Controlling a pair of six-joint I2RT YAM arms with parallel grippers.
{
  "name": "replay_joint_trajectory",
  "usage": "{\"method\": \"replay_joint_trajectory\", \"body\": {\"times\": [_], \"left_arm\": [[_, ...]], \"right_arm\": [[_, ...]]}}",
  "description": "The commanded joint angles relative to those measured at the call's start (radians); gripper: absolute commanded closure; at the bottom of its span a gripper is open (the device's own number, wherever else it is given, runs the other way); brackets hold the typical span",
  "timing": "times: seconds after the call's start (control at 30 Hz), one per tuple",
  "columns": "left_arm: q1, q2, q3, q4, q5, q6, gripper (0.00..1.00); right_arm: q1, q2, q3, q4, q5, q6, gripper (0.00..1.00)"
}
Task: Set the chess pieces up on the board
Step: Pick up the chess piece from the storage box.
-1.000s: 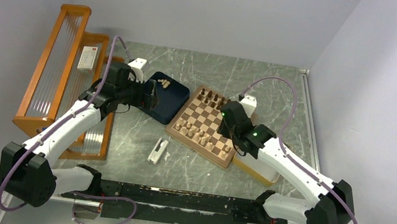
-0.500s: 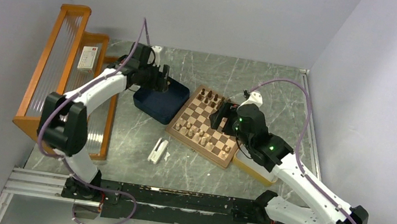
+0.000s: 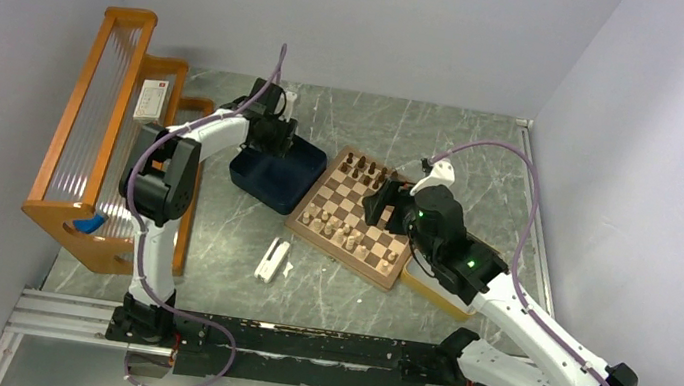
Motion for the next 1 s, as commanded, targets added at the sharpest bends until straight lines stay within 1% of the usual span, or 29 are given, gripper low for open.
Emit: {"method": "replay_joint_trajectory", "body": {"times": [0.0,0.07,0.1,0.23,0.4,0.47,0.57,0.83,0.97], "left_arm": [[-0.003,0.018,0.040,0.087,-0.036,0.050,0.49],[-0.005,0.026,0.036,0.110,-0.016,0.051,0.55],[-0.006,0.029,0.035,0.119,-0.004,0.078,0.58],[-0.013,0.042,0.028,0.149,0.016,0.105,0.61],[-0.016,0.054,0.022,0.171,0.003,0.106,0.61],[-0.016,0.072,0.043,0.156,0.004,0.107,0.59],[-0.017,0.100,0.073,0.138,0.030,0.115,0.60],[-0.023,0.131,0.099,0.128,-0.017,0.121,0.59],[-0.025,0.133,0.098,0.135,-0.015,0.121,0.59]], "right_arm": [[-0.003,-0.008,-0.005,0.036,0.032,-0.025,0.18],[-0.003,-0.012,-0.007,0.037,0.036,-0.025,0.18],[-0.003,-0.013,-0.010,0.038,0.036,-0.027,0.18],[-0.003,-0.009,-0.012,0.036,0.039,-0.026,0.18],[-0.003,-0.001,-0.014,0.032,0.032,-0.018,0.18],[-0.003,-0.004,-0.018,0.033,0.031,-0.016,0.18],[-0.003,-0.010,-0.019,0.023,0.038,-0.019,0.18],[-0.003,-0.024,-0.033,0.006,0.045,-0.021,0.18],[-0.003,-0.022,-0.033,0.008,0.053,-0.027,0.18]]}}
